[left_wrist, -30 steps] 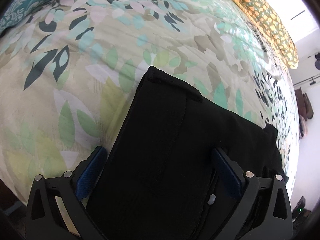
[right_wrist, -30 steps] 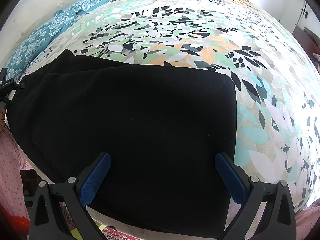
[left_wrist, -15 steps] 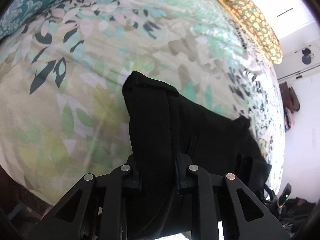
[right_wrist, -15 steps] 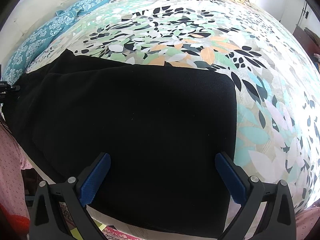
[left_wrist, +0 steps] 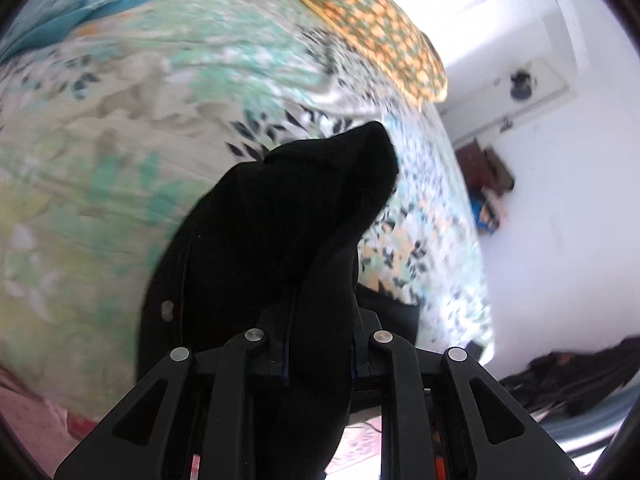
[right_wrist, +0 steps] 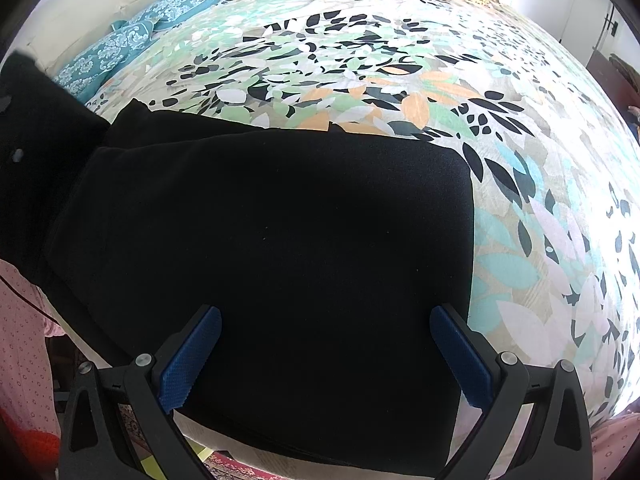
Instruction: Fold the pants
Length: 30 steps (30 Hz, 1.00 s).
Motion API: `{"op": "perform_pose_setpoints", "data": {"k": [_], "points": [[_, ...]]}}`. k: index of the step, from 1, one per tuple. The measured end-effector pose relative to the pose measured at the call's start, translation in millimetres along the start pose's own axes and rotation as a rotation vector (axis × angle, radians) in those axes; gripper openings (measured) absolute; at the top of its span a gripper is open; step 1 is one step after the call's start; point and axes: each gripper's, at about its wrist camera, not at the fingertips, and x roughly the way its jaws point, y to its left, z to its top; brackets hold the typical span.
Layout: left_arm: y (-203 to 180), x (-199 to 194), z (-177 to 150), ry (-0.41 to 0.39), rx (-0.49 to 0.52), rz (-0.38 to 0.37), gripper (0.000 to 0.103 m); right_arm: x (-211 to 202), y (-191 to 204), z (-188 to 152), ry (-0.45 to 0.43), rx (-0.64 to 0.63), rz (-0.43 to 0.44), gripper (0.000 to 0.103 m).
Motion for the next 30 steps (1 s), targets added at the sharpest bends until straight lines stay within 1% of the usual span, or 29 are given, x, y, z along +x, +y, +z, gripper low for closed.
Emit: {"op": "perform_pose_setpoints", "data": {"k": [2,4,5,7,8,9,10,11,12,13,14,15,16,17,18,19,20,21,22,23,24,26,27,28,29,30], "points": [[-21.6,34.0,-7.2,0.047,0.048,0.022,0.026,-0.3,0.0,-1.7,-0.009,-0.007,0.002,0.103],[-41.8,75.5,-16.2,0.142,0.092,-0.011,0.034,-1.2,-0.7,-3.3,-0.019,-0.01,0.009,0.103],[-50.6,92.4,-20.9,0.202,0.094,-0.043,0.034,-1.9,-0.8,-4.1,-0.024,-0.013,0.013,0.103],[-63.5,99.9,-25.1,0.256,0.089,-0.133,0.034,-3.1,-1.0,-6.2,-0.032,-0.023,0.015,0.103],[-70.5,94.8,-24.4,0.249,0.107,-0.162,0.035,-3.8,-1.3,-6.9,-0.037,-0.029,0.02,0.103],[-79.5,81.3,-21.7,0.216,0.152,-0.174,0.041,-4.8,-1.9,-7.8,-0.04,-0.032,0.026,0.103],[-83.7,69.3,-17.7,0.183,0.183,-0.171,0.051,-5.5,-2.6,-7.5,-0.038,-0.035,0.033,0.103],[-85.1,52.4,-11.6,0.135,0.212,-0.157,0.057,-6.9,-3.7,-5.8,-0.032,-0.036,0.042,0.103],[-82.3,37.7,-4.8,0.089,0.225,-0.138,0.066,-9.8,-5.8,-3.2,-0.029,-0.028,0.055,0.103],[-76.9,19.9,2.1,0.034,0.233,-0.112,0.069,-15.4,-9.5,-0.9,-0.042,-0.004,0.072,0.103],[-67.2,1.6,8.9,-0.022,0.232,-0.079,0.07,-24.0,-14.3,0.3,-0.075,0.028,0.088,0.103],[-59.2,-8.9,12.3,-0.055,0.225,-0.057,0.072,-34.1,-18.5,1.4,-0.122,0.054,0.118,0.103],[-41.3,-21.8,20.6,-0.101,0.202,-0.026,0.075,-44.8,-20.6,2.4,-0.171,0.065,0.174,0.103],[-24.3,-31.2,24.1,-0.141,0.174,0.005,0.076,-53.4,-20.6,3.4,-0.207,0.066,0.251,0.103],[-6.1,-36.9,25.9,-0.174,0.142,0.042,0.077,-59.3,-19.7,4.7,-0.231,0.069,0.368,0.103],[16.3,-39.3,25.8,-0.2,0.094,0.089,0.077,-60.1,-18.0,6.3,-0.227,0.08,0.531,0.103],[34.5,-39.4,23.6,-0.214,0.05,0.122,0.077,-55.2,-15.8,8.0,-0.196,0.11,0.708,0.103],[59.0,-36.1,17.5,-0.229,-0.007,0.15,0.077,-46.2,-12.6,9.7,-0.149,0.155,0.853,0.102],[76.1,-34.4,8.5,-0.239,-0.046,0.162,0.077,-35.7,-8.6,11.7,-0.103,0.2,0.939,0.102],[94.2,-27.6,-1.3,-0.25,-0.097,0.173,0.077,-25.9,-4.5,14.2,-0.066,0.224,0.976,0.1],[110.1,-21.6,-14.1,-0.259,-0.142,0.184,0.077,-16.5,0.1,17.4,-0.03,0.232,0.979,0.093],[128.9,-9.9,-26.8,-0.242,-0.204,0.226,0.075,-1.8,8.3,24.7,0.025,0.211,0.931,0.085],[136.5,-4.1,-28.5,-0.217,-0.253,0.243,0.071,3.4,12.1,28.1,0.045,0.195,0.926,0.083],[141.9,-3.4,-27.4,-0.214,-0.285,0.22,0.071,7.1,15.9,31.1,0.063,0.183,0.927,0.083],[143.5,-4.3,-25.3,-0.233,-0.295,0.189,0.071,9.6,20.1,34.2,0.082,0.166,0.933,0.082],[142.1,-12.3,-27.9,-0.25,-0.292,0.185,0.071,11.1,25.9,37.9,0.101,0.141,0.937,0.08]]}}
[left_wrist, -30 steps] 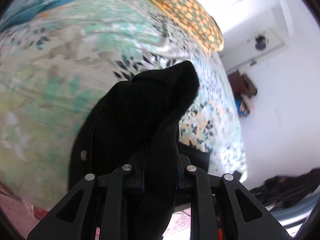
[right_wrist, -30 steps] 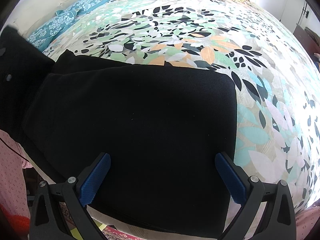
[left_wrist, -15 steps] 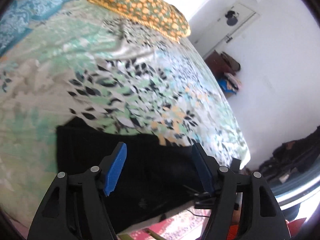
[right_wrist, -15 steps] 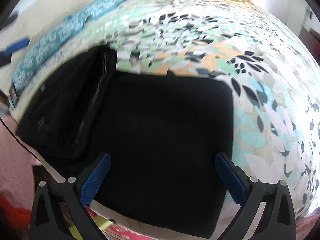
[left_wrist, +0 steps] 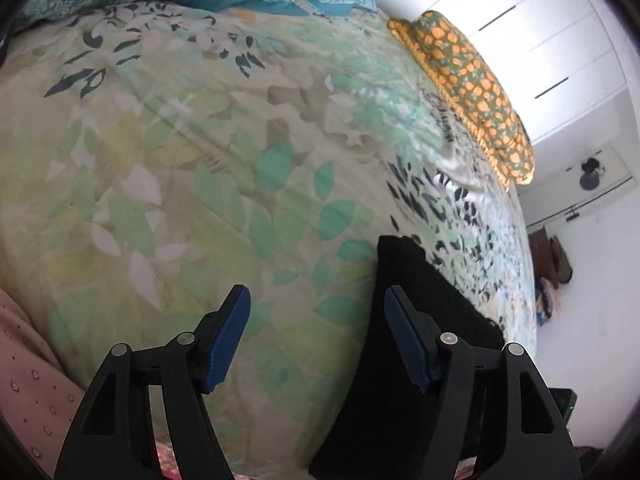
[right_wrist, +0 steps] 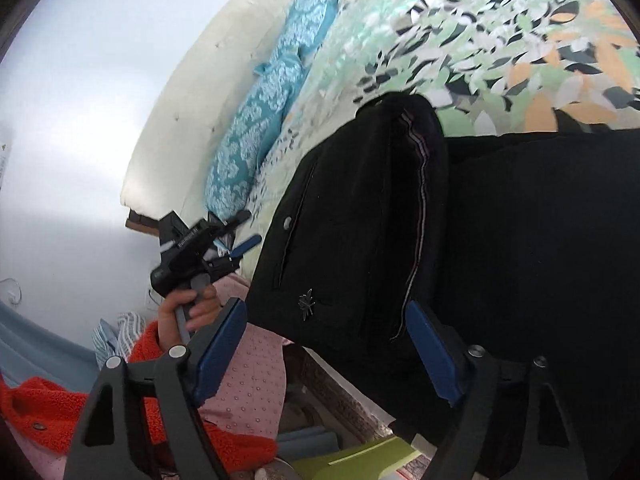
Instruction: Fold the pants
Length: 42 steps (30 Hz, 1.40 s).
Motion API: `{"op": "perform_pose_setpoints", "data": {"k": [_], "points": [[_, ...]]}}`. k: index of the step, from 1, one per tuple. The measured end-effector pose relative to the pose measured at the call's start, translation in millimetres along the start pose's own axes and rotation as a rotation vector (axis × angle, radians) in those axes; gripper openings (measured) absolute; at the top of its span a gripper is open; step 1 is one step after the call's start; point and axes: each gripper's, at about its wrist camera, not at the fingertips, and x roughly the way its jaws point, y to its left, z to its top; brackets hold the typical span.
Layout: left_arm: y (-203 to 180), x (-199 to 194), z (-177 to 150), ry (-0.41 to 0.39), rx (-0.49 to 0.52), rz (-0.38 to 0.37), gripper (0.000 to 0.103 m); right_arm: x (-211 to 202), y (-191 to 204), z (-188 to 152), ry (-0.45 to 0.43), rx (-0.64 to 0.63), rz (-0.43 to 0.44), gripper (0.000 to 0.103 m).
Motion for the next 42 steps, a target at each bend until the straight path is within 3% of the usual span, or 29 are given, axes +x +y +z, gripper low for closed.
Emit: {"op": "perform_pose_setpoints", "data": {"k": [5,7,10,13,16,17,18,19,26,32,36,42], "points": [[-4.7,2.4,1.2,-0.009,0.004,0.006,0.071,21.6,-3.9,18.2,0.142,-0.033,-0.133,0.078],[-4.3,5.9,-0.2,0.006,-0.003,0.002,0.071,24.6,-8.0,20.2,0.183,-0.027,-0.107,0.077],[-5.8,5.5,-1.0,0.018,0.013,0.009,0.071,25.7,-12.5,15.8,0.251,0.0,0.015,0.076],[-5.2,5.3,-0.9,0.02,0.008,0.009,0.071,30.4,-19.1,13.1,0.271,0.012,-0.008,0.076],[-3.7,8.9,-1.2,0.03,-0.004,0.007,0.071,32.0,-29.5,10.1,0.217,0.078,0.022,0.074],[-3.9,10.1,-1.4,0.033,-0.004,0.011,0.071,33.4,-30.6,9.9,0.197,0.091,0.023,0.06],[-4.5,10.7,-2.1,0.035,0.001,0.016,0.071,35.6,-31.3,8.1,0.187,0.097,-0.006,0.031],[-5.1,10.8,-2.6,0.036,0.006,0.02,0.071,35.0,-29.0,6.4,0.179,0.1,-0.018,0.023],[-4.6,6.4,-2.5,0.029,0.01,0.023,0.071,-12.6,43.1,14.8,0.056,-0.085,-0.045,0.021],[-16.7,2.6,-5.9,0.031,0.051,-0.003,0.072,-76.1,105.2,20.1,-0.005,-0.261,-0.143,0.02],[-29.0,-1.8,-10.7,0.033,0.099,-0.019,0.072,-109.0,102.9,11.4,-0.04,-0.265,-0.207,0.02],[-45.0,-5.6,-17.9,0.04,0.153,-0.053,0.072,-135.4,59.1,-8.8,-0.077,-0.144,-0.284,0.02]]}}
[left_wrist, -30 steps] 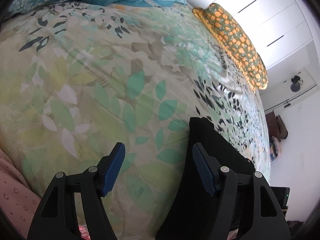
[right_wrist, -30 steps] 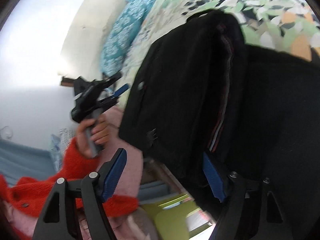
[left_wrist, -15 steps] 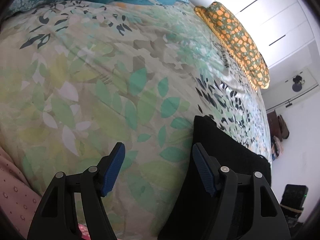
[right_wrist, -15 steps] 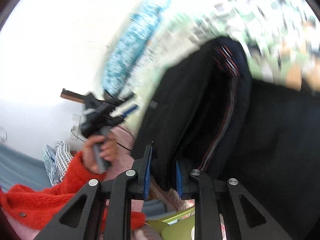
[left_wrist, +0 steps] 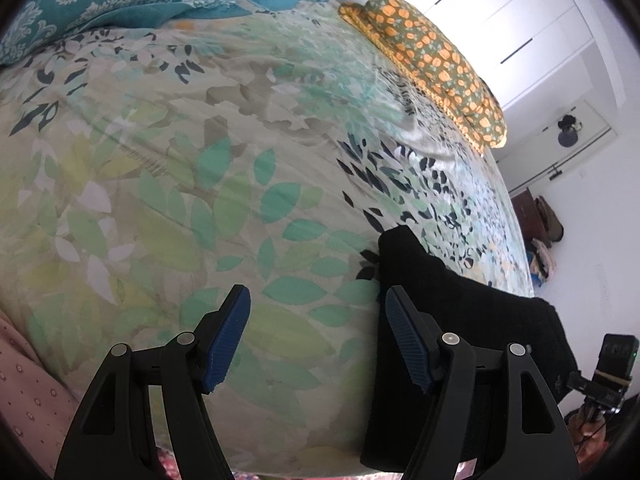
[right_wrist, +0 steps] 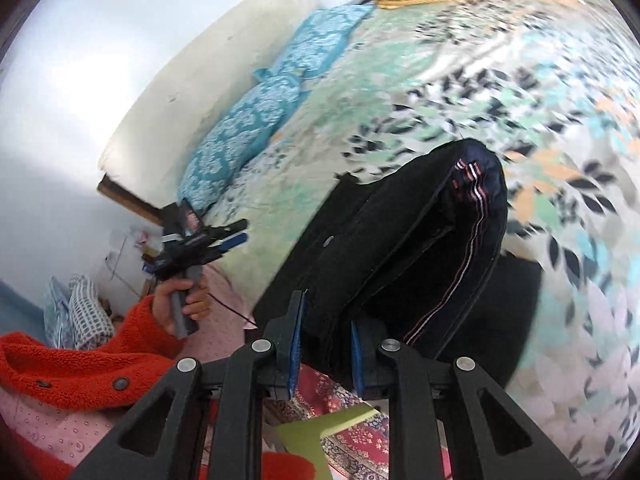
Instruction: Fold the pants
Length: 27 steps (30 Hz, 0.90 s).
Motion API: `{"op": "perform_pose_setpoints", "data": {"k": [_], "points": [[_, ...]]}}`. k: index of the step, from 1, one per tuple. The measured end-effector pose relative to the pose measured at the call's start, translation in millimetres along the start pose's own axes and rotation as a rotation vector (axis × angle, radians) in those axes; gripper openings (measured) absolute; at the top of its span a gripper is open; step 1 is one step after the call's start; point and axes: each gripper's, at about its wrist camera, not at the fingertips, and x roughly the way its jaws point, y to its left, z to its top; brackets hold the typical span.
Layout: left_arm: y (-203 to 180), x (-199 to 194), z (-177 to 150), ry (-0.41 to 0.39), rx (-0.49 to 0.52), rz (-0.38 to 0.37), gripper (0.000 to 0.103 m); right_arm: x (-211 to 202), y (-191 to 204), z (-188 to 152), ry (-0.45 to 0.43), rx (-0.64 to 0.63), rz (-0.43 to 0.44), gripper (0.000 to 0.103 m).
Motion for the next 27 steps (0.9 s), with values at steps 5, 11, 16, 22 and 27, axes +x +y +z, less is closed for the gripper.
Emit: {"op": "perform_pose_setpoints", "data": {"k": [5,11,16,22,27], "points": [[-25.0,2.4,-7.7,0.026,0.075,-0.025,0.073,-11.3,-34.1,-12.7,-0.022,0.069,-0.009,0.02],[-69.6,11.9,-26.3,0.077,0.222,-0.061,0.074,17.6,-92.1,-41.1,0.079,0.238,-0.079,0.02],[-109.1,25.8,-54.3,0.145,0.394,-0.068,0.074,30.9,-99.4,-50.3,0.113,0.272,-0.107,0.025],[-134.3,35.9,-83.3,0.189,0.569,-0.067,0.074,-23.5,-65.4,-8.3,0.008,0.092,-0.331,0.048],[-141.0,48.3,-98.8,0.221,0.656,-0.025,0.074,-15.0,-44.0,44.0,-0.126,0.021,-0.16,0.048]]}}
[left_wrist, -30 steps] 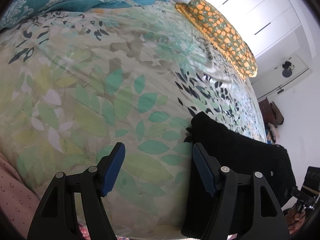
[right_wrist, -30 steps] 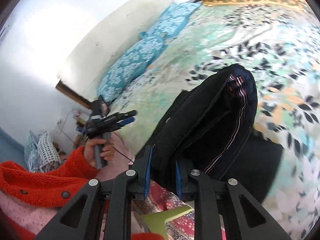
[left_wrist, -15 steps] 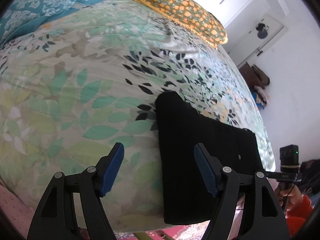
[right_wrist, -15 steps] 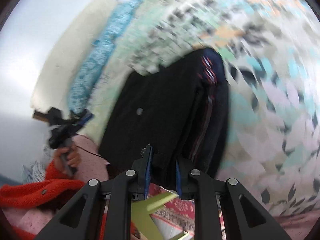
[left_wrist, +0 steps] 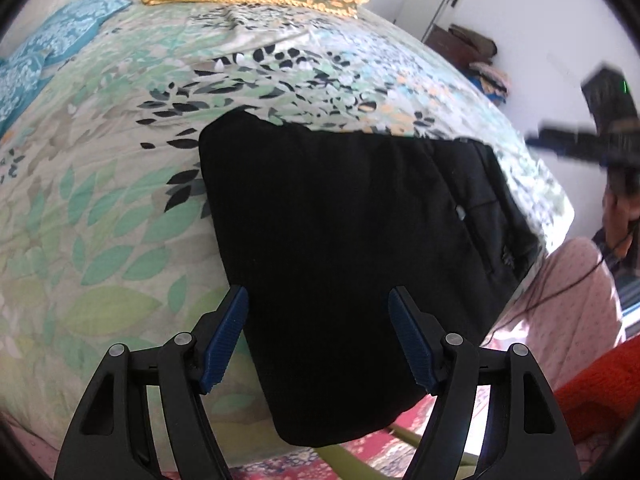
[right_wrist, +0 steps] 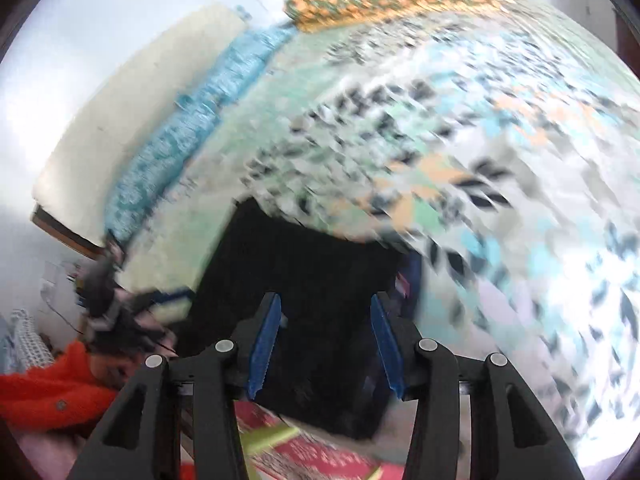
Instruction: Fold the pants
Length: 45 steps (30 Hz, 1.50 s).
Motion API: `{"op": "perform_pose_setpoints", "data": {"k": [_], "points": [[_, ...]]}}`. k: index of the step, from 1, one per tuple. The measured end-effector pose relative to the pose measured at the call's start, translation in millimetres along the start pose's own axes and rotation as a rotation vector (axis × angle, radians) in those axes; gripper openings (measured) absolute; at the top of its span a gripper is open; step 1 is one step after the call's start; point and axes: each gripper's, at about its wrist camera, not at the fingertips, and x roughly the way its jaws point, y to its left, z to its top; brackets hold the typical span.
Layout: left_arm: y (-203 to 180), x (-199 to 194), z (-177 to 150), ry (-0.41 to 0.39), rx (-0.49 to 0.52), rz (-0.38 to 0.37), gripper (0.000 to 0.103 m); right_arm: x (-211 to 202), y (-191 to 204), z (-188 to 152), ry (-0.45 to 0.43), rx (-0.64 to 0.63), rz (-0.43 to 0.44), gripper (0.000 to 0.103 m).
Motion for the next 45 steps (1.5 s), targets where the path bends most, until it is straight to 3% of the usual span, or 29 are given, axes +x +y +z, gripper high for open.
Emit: {"op": "perform_pose_setpoints", "data": {"k": [2,4,6,9,12,17,21,23,27,31,33,35,45], "points": [[-2.3,5.1,-4.7,0.023,0.027,0.016,0.074,30.0,-8.2,10.3,0.009,0.028,0.01,0.048],[-2.7,10.3,-9.4,0.049,0.041,0.02,0.076,69.8,-31.9,6.3,0.095,0.077,-0.108,0.046],[-1.0,11.4,-13.6,0.062,0.035,0.005,0.077,91.5,-50.4,-0.8,0.13,0.143,-0.129,0.032],[0.4,6.7,-14.2,0.066,0.017,-0.002,0.077,69.1,-38.2,1.1,0.061,0.135,-0.128,0.031],[-1.1,-6.0,-9.3,0.032,0.008,0.003,0.077,41.1,-4.6,-11.8,0.061,0.02,-0.162,0.031],[-6.8,-21.8,1.4,-0.026,-0.024,0.008,0.085,18.4,44.1,-65.2,0.151,-0.159,-0.181,0.031],[-23.4,-3.6,-4.6,0.046,0.052,0.063,0.087,44.9,40.7,-113.5,0.278,-0.193,-0.291,0.032],[-30.3,7.7,-12.2,0.098,0.1,0.105,0.087,44.2,39.3,-119.8,0.243,-0.181,-0.302,0.032],[-32.9,3.3,-12.9,0.089,0.122,0.126,0.087,40.2,41.4,-120.4,0.239,-0.149,-0.313,0.032],[-31.3,-4.0,-9.0,0.06,0.126,0.21,0.089,28.9,54.3,-120.5,0.222,-0.159,-0.331,0.034],[-30.3,-5.8,-8.8,0.051,0.127,0.23,0.089,23.2,56.4,-121.7,0.18,-0.15,-0.329,0.059],[-29.2,-5.9,-7.4,0.049,0.129,0.242,0.089,19.6,57.3,-123.5,0.135,-0.143,-0.326,0.067],[-27.6,-5.6,-6.2,0.05,0.143,0.262,0.09,15.3,53.1,-118.7,0.078,-0.076,-0.304,0.067]]}}
